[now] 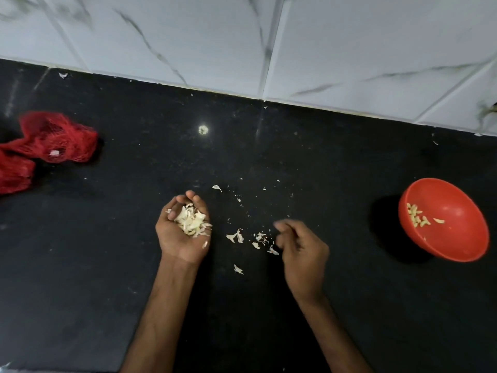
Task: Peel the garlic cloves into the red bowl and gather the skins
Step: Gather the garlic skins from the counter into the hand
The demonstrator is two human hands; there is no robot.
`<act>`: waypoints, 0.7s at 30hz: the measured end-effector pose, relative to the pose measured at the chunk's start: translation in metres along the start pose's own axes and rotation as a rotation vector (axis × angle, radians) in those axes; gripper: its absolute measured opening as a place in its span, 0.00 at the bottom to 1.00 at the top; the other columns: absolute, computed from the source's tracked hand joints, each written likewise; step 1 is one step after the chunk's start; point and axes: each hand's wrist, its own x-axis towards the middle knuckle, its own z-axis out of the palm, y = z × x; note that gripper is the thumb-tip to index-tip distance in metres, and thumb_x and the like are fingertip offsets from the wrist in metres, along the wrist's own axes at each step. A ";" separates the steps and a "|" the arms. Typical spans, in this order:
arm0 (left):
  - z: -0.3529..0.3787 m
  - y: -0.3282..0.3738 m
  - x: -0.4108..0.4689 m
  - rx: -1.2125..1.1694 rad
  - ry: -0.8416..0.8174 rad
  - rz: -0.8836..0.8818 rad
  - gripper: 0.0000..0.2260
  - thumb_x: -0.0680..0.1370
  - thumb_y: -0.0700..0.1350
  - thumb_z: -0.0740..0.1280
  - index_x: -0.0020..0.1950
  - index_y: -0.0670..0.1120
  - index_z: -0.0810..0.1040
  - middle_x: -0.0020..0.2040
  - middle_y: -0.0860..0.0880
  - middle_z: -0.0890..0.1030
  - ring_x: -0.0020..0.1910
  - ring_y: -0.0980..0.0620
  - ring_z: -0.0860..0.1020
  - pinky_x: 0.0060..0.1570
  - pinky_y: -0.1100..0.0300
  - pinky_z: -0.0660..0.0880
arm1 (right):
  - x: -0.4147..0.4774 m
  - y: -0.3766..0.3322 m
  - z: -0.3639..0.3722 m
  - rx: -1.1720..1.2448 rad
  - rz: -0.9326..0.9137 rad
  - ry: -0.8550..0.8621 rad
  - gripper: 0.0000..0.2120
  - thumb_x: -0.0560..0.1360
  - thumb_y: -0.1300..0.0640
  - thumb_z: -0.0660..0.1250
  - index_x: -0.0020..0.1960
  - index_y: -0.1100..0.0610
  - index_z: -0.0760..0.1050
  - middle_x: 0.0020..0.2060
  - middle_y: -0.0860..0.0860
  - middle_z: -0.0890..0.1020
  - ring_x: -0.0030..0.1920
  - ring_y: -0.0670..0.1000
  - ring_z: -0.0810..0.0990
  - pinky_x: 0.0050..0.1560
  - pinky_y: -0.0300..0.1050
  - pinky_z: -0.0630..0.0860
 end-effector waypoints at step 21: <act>0.028 0.050 0.014 0.049 -0.055 0.155 0.13 0.72 0.36 0.62 0.27 0.45 0.70 0.24 0.54 0.72 0.33 0.54 0.82 0.34 0.63 0.80 | 0.058 -0.021 0.126 -0.851 -0.176 -0.379 0.35 0.79 0.58 0.59 0.81 0.62 0.49 0.81 0.56 0.43 0.81 0.54 0.40 0.77 0.64 0.36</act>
